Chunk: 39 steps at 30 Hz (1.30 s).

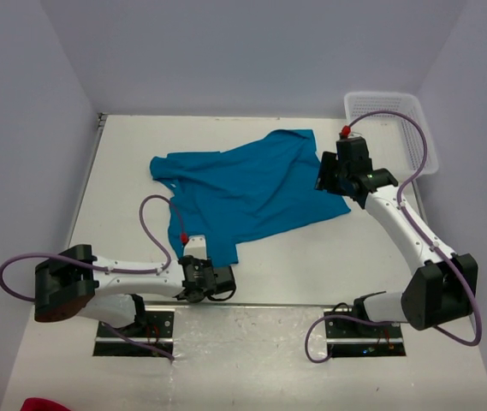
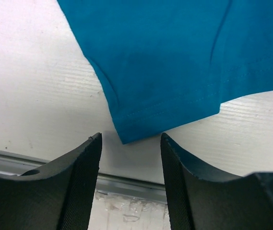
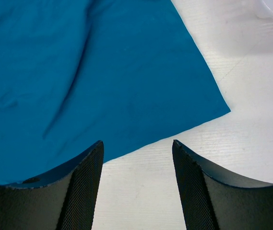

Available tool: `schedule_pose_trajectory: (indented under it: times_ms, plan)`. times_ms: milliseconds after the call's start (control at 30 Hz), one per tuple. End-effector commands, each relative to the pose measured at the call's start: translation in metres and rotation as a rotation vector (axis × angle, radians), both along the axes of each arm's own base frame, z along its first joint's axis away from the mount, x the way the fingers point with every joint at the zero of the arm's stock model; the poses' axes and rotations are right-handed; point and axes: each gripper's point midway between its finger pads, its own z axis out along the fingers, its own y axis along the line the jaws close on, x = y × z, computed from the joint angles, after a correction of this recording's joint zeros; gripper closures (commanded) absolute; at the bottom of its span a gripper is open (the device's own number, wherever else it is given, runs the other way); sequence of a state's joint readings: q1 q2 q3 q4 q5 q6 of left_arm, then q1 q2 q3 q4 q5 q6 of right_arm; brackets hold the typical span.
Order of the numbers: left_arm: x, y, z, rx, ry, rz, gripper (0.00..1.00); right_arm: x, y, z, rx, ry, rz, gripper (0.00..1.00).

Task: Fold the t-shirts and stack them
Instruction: Flatten out the tshirt

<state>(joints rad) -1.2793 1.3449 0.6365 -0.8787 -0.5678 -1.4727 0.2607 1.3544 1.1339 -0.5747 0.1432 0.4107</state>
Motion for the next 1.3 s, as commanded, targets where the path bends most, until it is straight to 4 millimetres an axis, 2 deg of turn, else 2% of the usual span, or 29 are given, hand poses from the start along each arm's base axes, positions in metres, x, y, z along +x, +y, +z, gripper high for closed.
schedule_pose_trajectory:
  times_ms: [0, 333, 567, 600, 767, 833, 867, 933, 1033, 1067, 1167, 1267]
  plan:
    - [0.002, 0.001, -0.012, 0.002, 0.001, 0.002, 0.47, 0.002, -0.004, 0.014, -0.004, -0.05, -0.024, 0.4]
    - [0.004, 0.013, -0.027, -0.002, 0.026, 0.017, 0.62, -0.001, -0.007, 0.014, -0.011, -0.049, -0.033, 0.4]
    - [0.002, 0.015, -0.019, -0.028, 0.023, 0.028, 0.92, -0.001, -0.01, 0.011, -0.027, -0.037, -0.049, 0.4]
    - [0.002, 0.015, -0.018, -0.036, 0.022, 0.031, 1.0, -0.001, -0.01, 0.01, -0.026, -0.034, -0.049, 0.4]
    - [0.006, 0.013, -0.004, -0.043, -0.006, 0.046, 1.0, -0.002, -0.009, 0.006, -0.022, -0.018, -0.046, 0.4]
    - [0.013, 0.013, 0.009, -0.033, -0.04, 0.062, 1.0, -0.001, -0.008, 0.002, -0.021, -0.006, -0.044, 0.4]
    - [0.015, 0.024, 0.016, 0.013, -0.06, 0.073, 1.0, -0.001, -0.006, -0.002, -0.02, 0.007, -0.038, 0.41]
    - [0.024, 0.02, 0.034, -0.008, -0.098, 0.088, 1.0, -0.001, -0.006, -0.006, -0.021, 0.021, -0.036, 0.41]
    - [0.04, 0.026, 0.059, -0.035, -0.15, 0.116, 1.0, -0.001, -0.003, -0.012, -0.014, 0.043, -0.021, 0.4]
    - [0.045, 0.037, 0.066, -0.012, -0.169, 0.144, 1.0, -0.001, -0.001, -0.015, -0.013, 0.053, -0.015, 0.4]
    - [0.056, 0.054, 0.087, -0.001, -0.208, 0.188, 1.0, -0.001, -0.002, -0.02, -0.021, 0.07, -0.015, 0.4]
    - [0.067, 0.061, 0.104, -0.004, -0.25, 0.212, 1.0, -0.002, 0.002, -0.026, -0.009, 0.094, -0.002, 0.37]
